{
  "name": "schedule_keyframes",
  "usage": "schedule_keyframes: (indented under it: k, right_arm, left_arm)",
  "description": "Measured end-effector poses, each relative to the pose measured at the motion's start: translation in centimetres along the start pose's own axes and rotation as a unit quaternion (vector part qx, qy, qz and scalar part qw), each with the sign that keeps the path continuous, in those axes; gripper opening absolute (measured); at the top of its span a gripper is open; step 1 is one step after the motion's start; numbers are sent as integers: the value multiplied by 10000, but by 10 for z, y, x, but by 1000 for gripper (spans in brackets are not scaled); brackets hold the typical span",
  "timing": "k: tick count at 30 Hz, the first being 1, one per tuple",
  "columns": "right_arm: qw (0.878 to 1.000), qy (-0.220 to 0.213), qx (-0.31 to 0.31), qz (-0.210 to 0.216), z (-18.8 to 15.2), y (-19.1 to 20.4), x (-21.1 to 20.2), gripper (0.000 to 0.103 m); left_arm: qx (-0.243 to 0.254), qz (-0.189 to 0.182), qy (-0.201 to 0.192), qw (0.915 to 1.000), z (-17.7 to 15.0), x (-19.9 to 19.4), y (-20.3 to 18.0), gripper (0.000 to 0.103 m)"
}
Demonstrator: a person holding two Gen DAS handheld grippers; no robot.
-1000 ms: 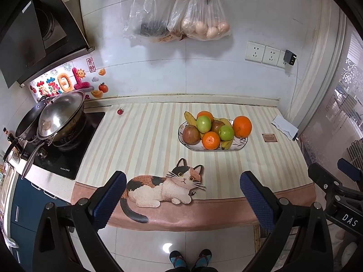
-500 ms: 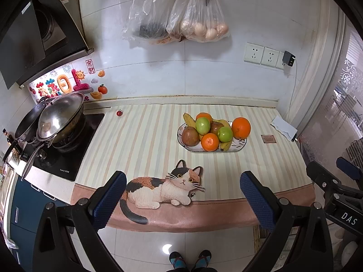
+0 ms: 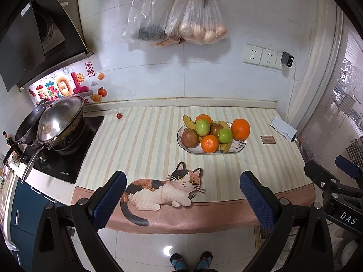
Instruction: Organize fruits
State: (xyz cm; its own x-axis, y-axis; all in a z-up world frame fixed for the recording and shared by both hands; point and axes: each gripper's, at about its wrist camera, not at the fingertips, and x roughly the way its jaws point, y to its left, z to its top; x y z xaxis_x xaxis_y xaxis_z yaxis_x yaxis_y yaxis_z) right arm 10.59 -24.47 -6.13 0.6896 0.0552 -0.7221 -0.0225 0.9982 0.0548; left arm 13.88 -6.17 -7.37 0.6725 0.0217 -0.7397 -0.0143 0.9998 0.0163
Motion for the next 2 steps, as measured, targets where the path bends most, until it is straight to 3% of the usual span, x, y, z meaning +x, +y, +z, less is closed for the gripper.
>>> schedule_keyframes:
  k: [2]
  right_arm:
    - [10000,-2,5,4,0,0,0,103]
  left_arm:
    - [-1,-10,-20,10000,1,-1,1,103]
